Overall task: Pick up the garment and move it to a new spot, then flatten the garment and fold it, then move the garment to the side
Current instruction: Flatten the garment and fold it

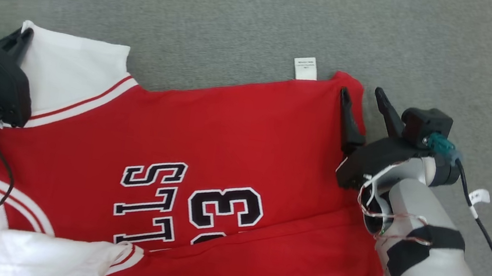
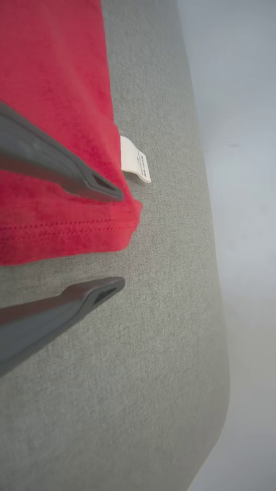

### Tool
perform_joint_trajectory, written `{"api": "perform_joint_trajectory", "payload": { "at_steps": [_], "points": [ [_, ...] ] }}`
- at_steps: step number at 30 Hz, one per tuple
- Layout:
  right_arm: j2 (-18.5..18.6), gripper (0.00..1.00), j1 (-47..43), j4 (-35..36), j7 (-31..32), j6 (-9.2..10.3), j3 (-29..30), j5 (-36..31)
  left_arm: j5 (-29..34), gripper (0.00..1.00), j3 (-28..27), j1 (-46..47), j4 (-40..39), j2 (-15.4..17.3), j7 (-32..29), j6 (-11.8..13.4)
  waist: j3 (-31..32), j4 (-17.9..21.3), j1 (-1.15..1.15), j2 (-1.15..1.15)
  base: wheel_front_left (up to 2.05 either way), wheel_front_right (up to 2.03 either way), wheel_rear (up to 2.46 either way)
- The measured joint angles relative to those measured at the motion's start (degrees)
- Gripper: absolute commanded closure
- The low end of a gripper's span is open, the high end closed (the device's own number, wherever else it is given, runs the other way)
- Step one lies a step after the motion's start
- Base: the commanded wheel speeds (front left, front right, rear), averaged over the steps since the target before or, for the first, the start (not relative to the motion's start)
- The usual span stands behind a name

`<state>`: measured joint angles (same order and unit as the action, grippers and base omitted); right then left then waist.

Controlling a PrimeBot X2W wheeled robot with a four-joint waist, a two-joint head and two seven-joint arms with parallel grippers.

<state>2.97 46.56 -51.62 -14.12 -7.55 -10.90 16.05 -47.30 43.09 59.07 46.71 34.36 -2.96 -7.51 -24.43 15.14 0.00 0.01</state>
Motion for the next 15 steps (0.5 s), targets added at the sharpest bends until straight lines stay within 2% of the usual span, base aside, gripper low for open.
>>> {"api": "perform_joint_trajectory", "payload": {
  "at_steps": [9, 10, 11, 12, 13, 15],
  "points": [
    [1.4, 0.00, 7.3, -10.6, 4.4, 0.00, 0.2, -0.5, -2.3, 1.00, 3.9, 1.4, -2.5, -0.5, 4.4, 0.0, 0.5, -3.9, -0.01, -0.01, 0.00, 0.00, 0.00],
    [1.7, 0.16, 7.9, -11.7, 4.6, 0.00, 0.6, -0.6, -2.4, 1.00, 4.4, 1.5, -2.8, -0.6, 4.8, 0.0, 0.4, -4.3, 0.00, -0.01, 0.00, 0.00, 0.00],
    [2.0, 0.56, 8.7, -12.8, 5.1, 0.00, 0.9, -0.7, -2.6, 1.00, 4.8, 1.8, -3.0, -0.8, 5.3, 0.0, 0.4, -4.8, 0.00, -0.01, 0.00, 0.00, 0.00],
    [2.2, 0.86, 9.3, -13.9, 5.3, 0.00, 1.2, -1.0, -2.8, 1.00, 5.2, 2.1, -3.3, -1.1, 5.7, 0.0, 0.4, -5.3, 0.00, -0.01, 0.00, 0.00, 0.00],
    [2.3, 1.00, 9.9, -14.7, 5.5, 0.00, 1.5, -1.0, -3.0, 1.00, 5.5, 2.2, -3.5, -1.2, 6.1, 0.0, 0.3, -5.7, 0.00, -0.01, 0.00, 0.00, 0.00],
    [2.2, 1.00, 11.0, -16.0, 5.2, -0.01, 1.8, -1.0, -3.4, 1.00, 6.2, 2.3, -3.7, -1.3, 6.8, 0.0, 0.3, -6.6, 0.00, -0.01, 0.00, 0.00, 0.00]
  ]
}}
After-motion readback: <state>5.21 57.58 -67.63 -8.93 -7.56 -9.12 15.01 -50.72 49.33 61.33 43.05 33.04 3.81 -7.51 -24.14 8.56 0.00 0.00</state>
